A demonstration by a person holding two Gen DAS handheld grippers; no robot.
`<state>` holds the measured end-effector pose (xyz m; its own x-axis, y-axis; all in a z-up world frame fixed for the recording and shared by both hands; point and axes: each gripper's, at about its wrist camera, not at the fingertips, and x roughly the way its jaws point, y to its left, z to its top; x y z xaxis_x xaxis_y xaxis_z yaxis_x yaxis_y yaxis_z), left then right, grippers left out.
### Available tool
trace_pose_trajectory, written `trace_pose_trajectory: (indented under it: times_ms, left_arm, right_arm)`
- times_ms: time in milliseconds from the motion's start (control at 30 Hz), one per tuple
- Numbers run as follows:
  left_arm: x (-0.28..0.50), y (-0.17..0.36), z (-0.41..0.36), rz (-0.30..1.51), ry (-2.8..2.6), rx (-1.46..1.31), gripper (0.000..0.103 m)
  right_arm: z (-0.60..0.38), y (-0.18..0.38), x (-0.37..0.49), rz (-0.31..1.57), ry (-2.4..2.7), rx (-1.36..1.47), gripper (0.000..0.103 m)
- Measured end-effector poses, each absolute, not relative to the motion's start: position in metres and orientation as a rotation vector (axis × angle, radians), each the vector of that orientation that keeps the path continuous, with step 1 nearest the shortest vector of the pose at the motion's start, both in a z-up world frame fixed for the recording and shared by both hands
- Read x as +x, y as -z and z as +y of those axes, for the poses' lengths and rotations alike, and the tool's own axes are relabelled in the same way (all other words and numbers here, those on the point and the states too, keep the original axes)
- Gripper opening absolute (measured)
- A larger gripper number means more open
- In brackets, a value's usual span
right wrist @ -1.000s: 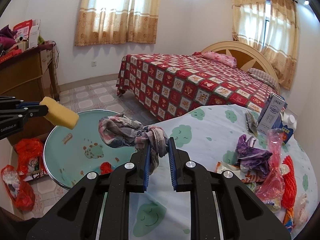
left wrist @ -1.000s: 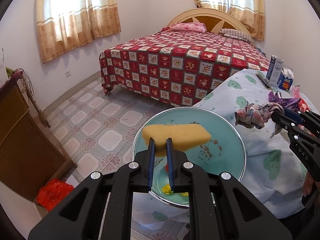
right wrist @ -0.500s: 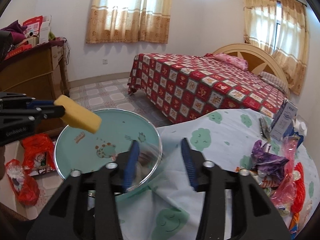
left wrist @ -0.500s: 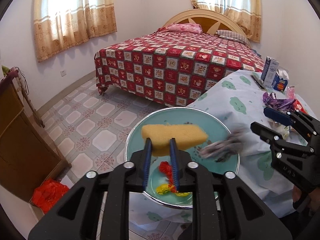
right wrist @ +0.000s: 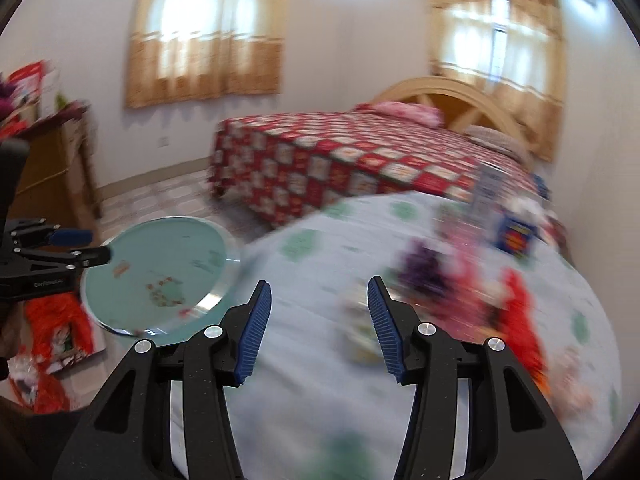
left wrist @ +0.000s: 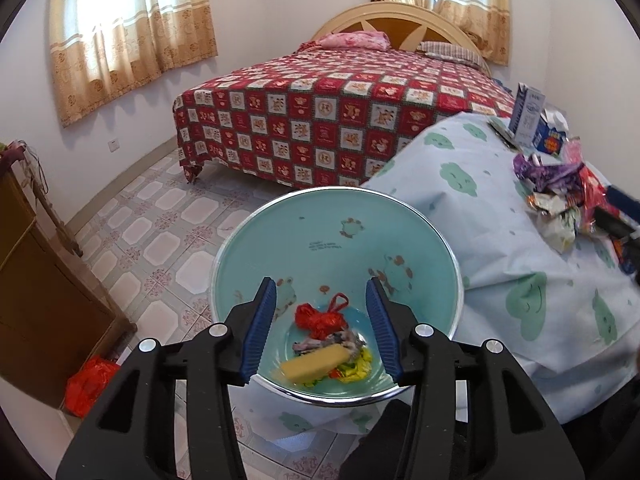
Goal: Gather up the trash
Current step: 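Release the sponge into the bucket while the right gripper drops the rag in, then grasp the clear plastic bag with the right gripper while the left grasps the pink bag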
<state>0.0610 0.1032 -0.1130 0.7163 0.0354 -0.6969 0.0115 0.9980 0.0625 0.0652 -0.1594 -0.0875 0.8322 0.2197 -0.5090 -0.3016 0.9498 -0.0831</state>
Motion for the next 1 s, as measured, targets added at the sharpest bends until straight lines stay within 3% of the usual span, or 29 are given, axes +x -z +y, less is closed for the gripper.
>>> trace_pose_trajectory:
  times_ms: [333,433,600,767,1000]
  left_arm:
    - [0.061,0.123,0.059,0.791,0.041,0.121,0.048]
    - [0.064,0.123,0.037,0.791,0.071,0.135,0.049]
    - [0.072,0.118,-0.004,0.778,0.127,0.139,0.054]
    - [0.08,0.119,-0.049,0.775,0.195,0.148,0.057]
    - [0.084,0.112,-0.098,0.764,0.252,0.155,0.057]
  right_arm:
    - [-0.349,0.107,0.039,0.577,0.144,-0.024,0.054]
    - [-0.371,0.122,0.043,0.612,0.16,-0.014,0.06]
    - [-0.385,0.142,0.059,0.677,0.146,0.024,0.061]
    - [-0.392,0.153,0.061,0.719,0.107,0.048,0.04]
    - [-0.401,0.142,0.042,0.658,0.115,0.094,0.035]
